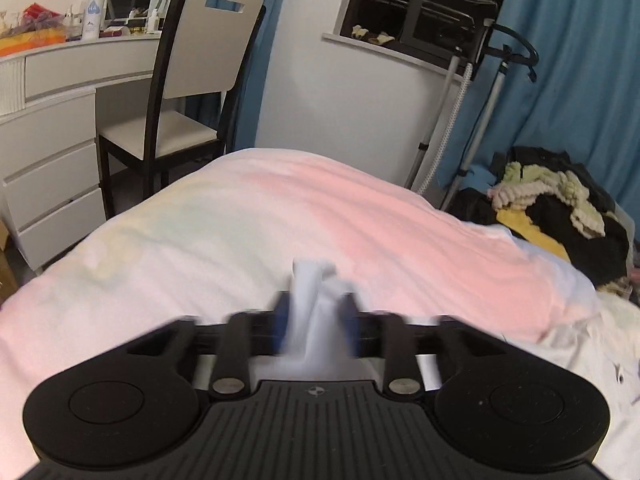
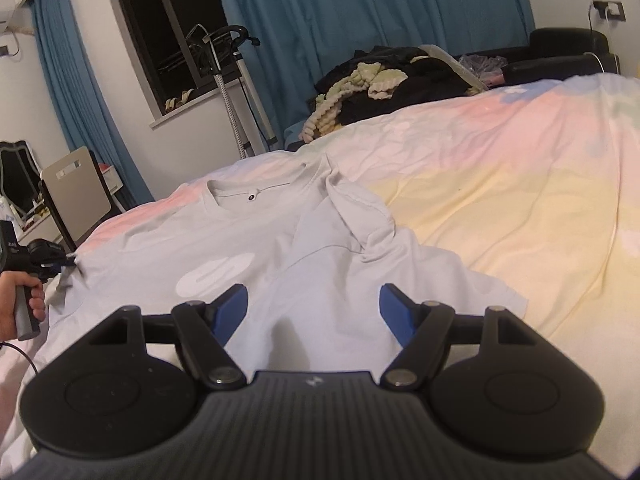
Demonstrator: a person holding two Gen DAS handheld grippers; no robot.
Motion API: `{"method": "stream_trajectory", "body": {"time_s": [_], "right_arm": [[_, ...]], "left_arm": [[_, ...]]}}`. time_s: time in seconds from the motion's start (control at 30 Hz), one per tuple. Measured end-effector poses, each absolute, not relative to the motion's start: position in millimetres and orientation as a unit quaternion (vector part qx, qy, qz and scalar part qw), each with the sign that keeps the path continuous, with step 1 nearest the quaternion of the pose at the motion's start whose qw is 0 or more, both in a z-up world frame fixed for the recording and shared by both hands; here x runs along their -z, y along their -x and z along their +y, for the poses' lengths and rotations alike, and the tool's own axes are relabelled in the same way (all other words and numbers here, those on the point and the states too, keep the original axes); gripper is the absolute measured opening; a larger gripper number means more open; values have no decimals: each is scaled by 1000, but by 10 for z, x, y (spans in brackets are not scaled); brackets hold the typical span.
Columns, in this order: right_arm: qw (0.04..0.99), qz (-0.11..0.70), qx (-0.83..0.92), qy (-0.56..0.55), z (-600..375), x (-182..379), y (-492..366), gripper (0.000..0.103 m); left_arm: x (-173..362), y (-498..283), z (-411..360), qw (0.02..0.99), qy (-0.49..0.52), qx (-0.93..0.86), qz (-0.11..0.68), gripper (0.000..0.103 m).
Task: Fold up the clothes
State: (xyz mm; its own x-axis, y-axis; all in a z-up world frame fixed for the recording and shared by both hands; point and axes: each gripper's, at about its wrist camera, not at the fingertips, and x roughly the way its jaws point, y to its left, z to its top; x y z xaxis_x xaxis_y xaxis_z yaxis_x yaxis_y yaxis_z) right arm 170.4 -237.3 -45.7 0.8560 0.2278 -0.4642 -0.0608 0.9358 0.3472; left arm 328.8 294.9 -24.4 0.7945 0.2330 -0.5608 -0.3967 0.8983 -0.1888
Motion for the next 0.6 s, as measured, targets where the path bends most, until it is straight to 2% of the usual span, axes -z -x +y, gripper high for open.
{"method": "stream_trajectory", "body": {"time_s": [0.13, 0.4, 0.6], "right_arm": [[953, 246, -79, -158, -2347, 380, -1643, 74], [962, 222, -93, -132, -2269, 196, -1408, 74], [966, 204, -103, -120, -2234, 31, -1109, 74]], "left_arm": [[52, -2998, 2722, 947, 122, -139, 263, 61], [-371, -2026, 2010, 965, 99, -64, 235, 71], [-430, -1297, 1387, 973, 81, -19, 216, 80]]}}
